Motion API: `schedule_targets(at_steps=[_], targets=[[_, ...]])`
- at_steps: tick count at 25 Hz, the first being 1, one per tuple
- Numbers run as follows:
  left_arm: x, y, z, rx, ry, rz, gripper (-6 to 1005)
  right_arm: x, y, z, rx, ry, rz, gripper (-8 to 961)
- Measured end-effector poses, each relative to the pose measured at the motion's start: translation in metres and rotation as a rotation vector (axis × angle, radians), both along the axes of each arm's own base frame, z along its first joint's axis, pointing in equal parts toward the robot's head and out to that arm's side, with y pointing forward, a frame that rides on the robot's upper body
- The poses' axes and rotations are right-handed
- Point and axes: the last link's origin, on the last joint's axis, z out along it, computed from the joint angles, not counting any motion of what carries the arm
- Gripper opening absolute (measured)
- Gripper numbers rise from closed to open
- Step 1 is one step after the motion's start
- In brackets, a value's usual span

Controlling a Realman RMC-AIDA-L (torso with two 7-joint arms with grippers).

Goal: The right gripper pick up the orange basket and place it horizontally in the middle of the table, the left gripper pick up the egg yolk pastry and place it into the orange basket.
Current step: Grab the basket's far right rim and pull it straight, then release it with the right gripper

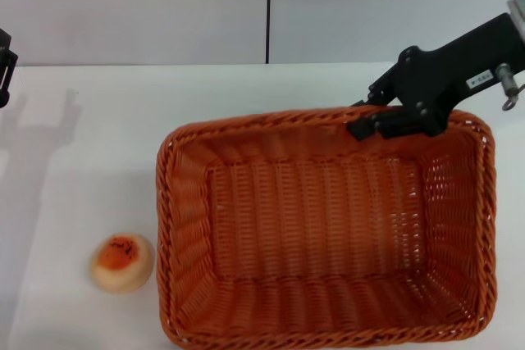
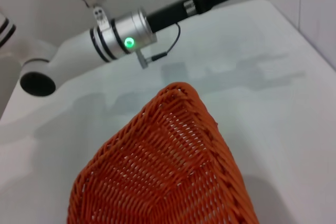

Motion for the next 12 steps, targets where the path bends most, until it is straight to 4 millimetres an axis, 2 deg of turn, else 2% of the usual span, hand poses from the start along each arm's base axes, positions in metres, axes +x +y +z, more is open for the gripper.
schedule_targets(at_steps=[3, 11, 12], targets=[[0.000, 0.001, -0.001, -0.003, -0.001, 0.001, 785, 0.001, 0.000, -0.009, -0.007, -0.029, -0.021, 219], [0.003, 0.006, -0.001, -0.009, -0.001, -0.005, 784, 0.003, 0.005, -0.011, 0.033, -0.029, -0.034, 228], [0.004, 0.008, -0.002, -0.013, -0.001, -0.007, 784, 0.003, 0.006, -0.010, 0.043, -0.026, -0.034, 269]])
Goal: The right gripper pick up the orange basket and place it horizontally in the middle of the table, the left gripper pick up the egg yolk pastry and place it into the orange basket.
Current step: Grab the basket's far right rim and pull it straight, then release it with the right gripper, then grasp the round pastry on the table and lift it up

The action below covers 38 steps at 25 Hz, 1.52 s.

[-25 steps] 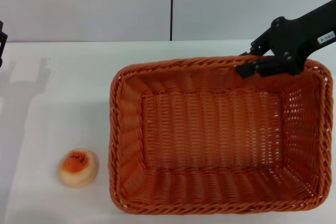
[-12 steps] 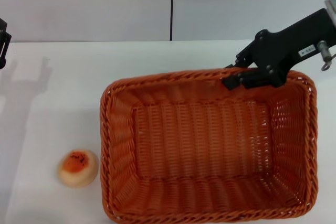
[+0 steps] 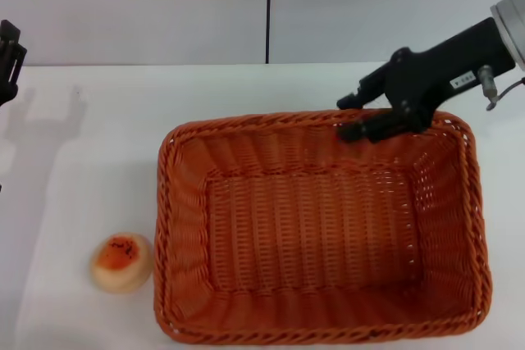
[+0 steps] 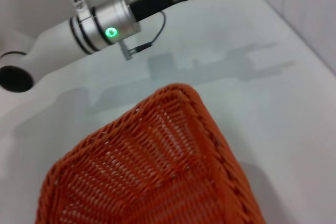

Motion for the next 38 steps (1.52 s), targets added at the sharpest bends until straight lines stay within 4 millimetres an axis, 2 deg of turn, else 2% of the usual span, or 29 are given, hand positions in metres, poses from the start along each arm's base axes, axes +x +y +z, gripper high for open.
schedule_targets(at_steps=[4, 5, 6, 8, 10, 11, 13, 15, 16, 17, 19, 20, 21, 22, 23, 25, 26, 27, 29, 31, 32, 36, 38], targets=[[0.001, 0.002, 0.000, -0.003, 0.001, -0.003, 784, 0.000, 0.009, 0.010, 0.089, 0.034, -0.005, 433], [0.002, 0.003, -0.001, -0.004, 0.001, -0.005, 784, 0.001, 0.011, 0.015, 0.127, 0.057, -0.004, 433], [0.002, 0.003, 0.000, -0.004, 0.002, -0.007, 784, 0.005, 0.017, 0.025, 0.248, 0.130, 0.010, 433], [0.002, 0.004, 0.000, -0.005, 0.003, -0.009, 784, 0.008, 0.018, 0.031, 0.309, 0.169, 0.016, 433], [0.002, 0.003, -0.001, -0.011, 0.008, -0.012, 784, 0.018, 0.018, 0.043, 0.432, 0.252, 0.028, 433], [0.002, 0.003, -0.001, -0.015, 0.012, -0.014, 784, 0.031, 0.014, 0.053, 0.526, 0.333, 0.011, 433], [0.003, 0.001, -0.003, -0.026, 0.021, -0.025, 784, 0.037, 0.012, 0.057, 0.567, 0.370, -0.006, 433], [0.004, -0.002, -0.003, -0.034, 0.034, -0.048, 784, 0.057, 0.003, 0.066, 0.664, 0.459, -0.063, 433], [0.005, -0.005, -0.002, -0.032, 0.042, -0.062, 784, 0.075, -0.007, 0.072, 0.750, 0.527, -0.101, 433], [0.005, -0.005, -0.002, -0.032, 0.042, -0.062, 784, 0.075, -0.007, 0.072, 0.750, 0.527, -0.101, 433], [0.004, -0.010, 0.002, -0.023, 0.054, -0.084, 784, 0.097, -0.021, 0.080, 0.864, 0.614, -0.149, 433], [0.003, -0.014, 0.005, -0.019, 0.064, -0.106, 784, 0.109, -0.029, 0.084, 0.922, 0.656, -0.178, 433], [-0.002, -0.024, 0.015, -0.016, 0.082, -0.146, 784, 0.132, -0.047, 0.091, 1.039, 0.746, -0.249, 433], [-0.002, -0.024, 0.015, -0.016, 0.082, -0.146, 784, 0.132, -0.047, 0.091, 1.039, 0.746, -0.249, 433], [-0.006, -0.031, 0.023, -0.022, 0.091, -0.171, 784, 0.141, -0.053, 0.093, 1.079, 0.781, -0.279, 433], [-0.012, -0.041, 0.037, -0.051, 0.106, -0.220, 784, 0.162, -0.069, 0.096, 1.167, 0.846, -0.359, 433], [-0.014, -0.045, 0.043, -0.081, 0.116, -0.244, 784, 0.181, -0.084, 0.100, 1.263, 0.899, -0.431, 433], [-0.015, -0.048, 0.048, -0.112, 0.122, -0.271, 784, 0.181, -0.084, 0.100, 1.263, 0.899, -0.431, 433], [-0.017, -0.053, 0.054, -0.207, 0.132, -0.322, 784, 0.198, -0.102, 0.100, 1.364, 0.947, -0.493, 433], [-0.024, -0.058, 0.061, -0.439, 0.159, -0.383, 783, 0.213, -0.120, 0.097, 1.453, 0.963, -0.526, 433], [-0.024, -0.058, 0.061, -0.439, 0.159, -0.383, 783, 0.213, -0.120, 0.097, 1.453, 0.963, -0.526, 433], [-0.030, -0.071, 0.056, -0.743, 0.253, -0.421, 783, 0.224, -0.129, 0.101, 1.511, 0.952, -0.557, 433], [-0.032, -0.075, 0.054, -0.784, 0.268, -0.419, 783, 0.224, -0.128, 0.102, 1.509, 0.943, -0.557, 433]])
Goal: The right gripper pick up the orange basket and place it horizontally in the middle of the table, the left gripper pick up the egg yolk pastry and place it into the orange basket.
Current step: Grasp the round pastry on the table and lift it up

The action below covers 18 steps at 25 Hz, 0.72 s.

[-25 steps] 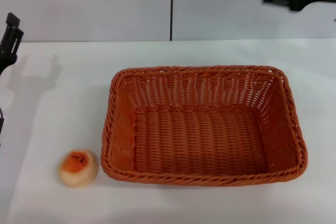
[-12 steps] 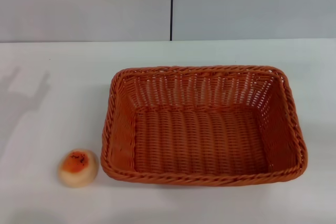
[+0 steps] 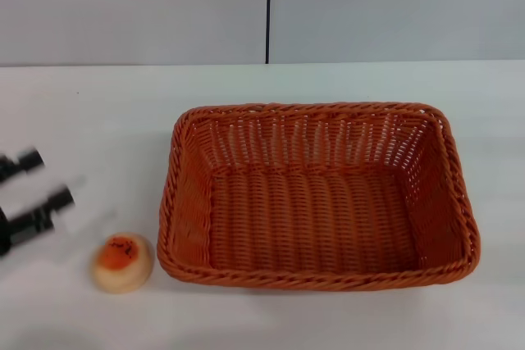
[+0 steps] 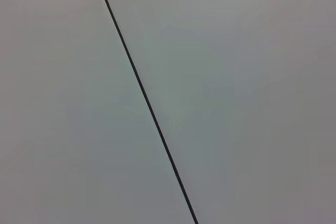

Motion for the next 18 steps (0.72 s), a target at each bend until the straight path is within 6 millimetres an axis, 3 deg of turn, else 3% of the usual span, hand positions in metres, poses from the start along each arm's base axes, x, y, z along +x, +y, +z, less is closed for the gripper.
schedule_targets(at_steps=[10, 18], targets=[[-0.015, -0.028, -0.018, -0.073, 0.071, 0.063, 774, 0.002, 0.016, -0.002, -0.036, -0.005, -0.038, 433], [-0.016, -0.032, -0.036, -0.095, 0.100, 0.074, 750, -0.005, 0.031, -0.008, -0.063, -0.001, -0.034, 433]])
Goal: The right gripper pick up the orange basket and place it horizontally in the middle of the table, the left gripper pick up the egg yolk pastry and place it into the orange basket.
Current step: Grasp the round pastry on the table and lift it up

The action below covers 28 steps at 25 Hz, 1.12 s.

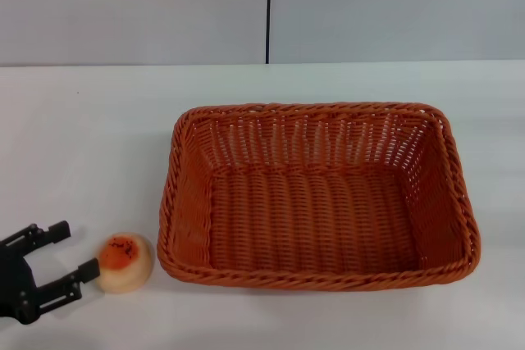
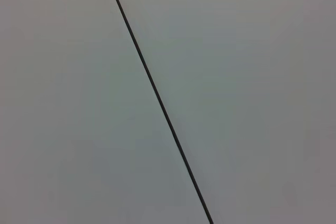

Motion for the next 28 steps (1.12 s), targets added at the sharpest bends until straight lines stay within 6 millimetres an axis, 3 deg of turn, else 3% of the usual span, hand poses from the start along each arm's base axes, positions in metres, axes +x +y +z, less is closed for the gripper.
schedule_targets(at_steps=[10, 27, 28], targets=[[0.000, 0.003, -0.022, -0.050, 0.040, 0.016, 721, 0.000, 0.001, -0.007, -0.017, -0.053, -0.014, 433], [0.014, 0.008, -0.037, -0.072, 0.057, -0.093, 670, 0.005, 0.000, -0.011, -0.023, -0.080, -0.051, 433], [0.015, 0.008, -0.037, -0.071, 0.053, -0.096, 625, 0.005, 0.000, -0.011, -0.023, -0.080, -0.051, 433]])
